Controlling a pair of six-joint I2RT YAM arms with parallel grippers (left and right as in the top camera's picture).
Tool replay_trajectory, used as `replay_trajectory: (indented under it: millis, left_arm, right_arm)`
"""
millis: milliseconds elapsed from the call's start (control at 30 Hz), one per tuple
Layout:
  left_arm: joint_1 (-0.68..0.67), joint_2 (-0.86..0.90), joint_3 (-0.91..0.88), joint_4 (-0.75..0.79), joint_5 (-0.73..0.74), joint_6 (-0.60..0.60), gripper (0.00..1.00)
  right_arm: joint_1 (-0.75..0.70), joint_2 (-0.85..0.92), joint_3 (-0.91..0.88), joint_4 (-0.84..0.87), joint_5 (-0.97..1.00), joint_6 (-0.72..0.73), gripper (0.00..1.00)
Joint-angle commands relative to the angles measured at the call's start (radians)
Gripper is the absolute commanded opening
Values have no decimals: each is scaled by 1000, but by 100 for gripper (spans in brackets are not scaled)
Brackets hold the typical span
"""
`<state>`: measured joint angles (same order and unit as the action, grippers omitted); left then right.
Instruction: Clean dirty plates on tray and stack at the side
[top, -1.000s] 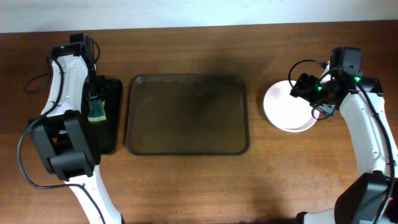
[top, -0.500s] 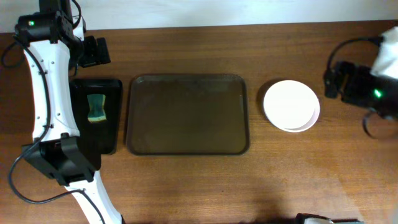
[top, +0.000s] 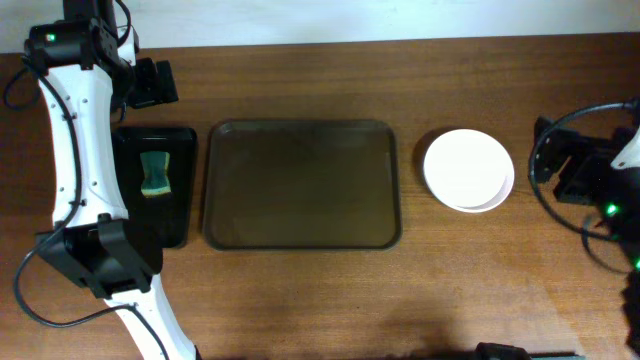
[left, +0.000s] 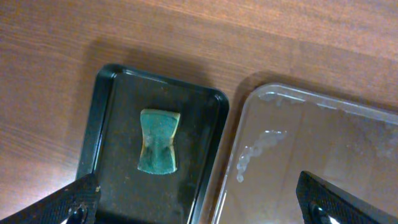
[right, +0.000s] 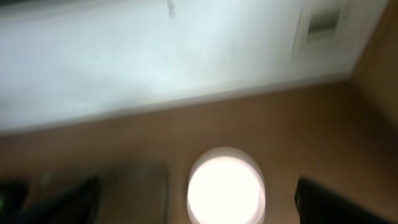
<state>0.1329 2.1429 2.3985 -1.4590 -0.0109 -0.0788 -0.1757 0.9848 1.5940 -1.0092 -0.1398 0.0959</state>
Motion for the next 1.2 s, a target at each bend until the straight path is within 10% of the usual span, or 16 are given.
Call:
replay_trajectory:
  millis: [0,267,467,1167]
  left_arm:
    - [1,-11,8,-1,8,5,99]
    - [1,-11,8,-1,8,5,99]
    - [1,-11,8,-1,8,5,99]
    - [1,-19,8,2,-9,14,99]
  right_arm:
    - [6,-252,-397,249,0,-14,98]
    - [54,-783,-1263,873,-10,-10,98]
    - [91,-976,-1559,1081,-8,17,98]
    - [90,-975,-1588,945,-14,16,98]
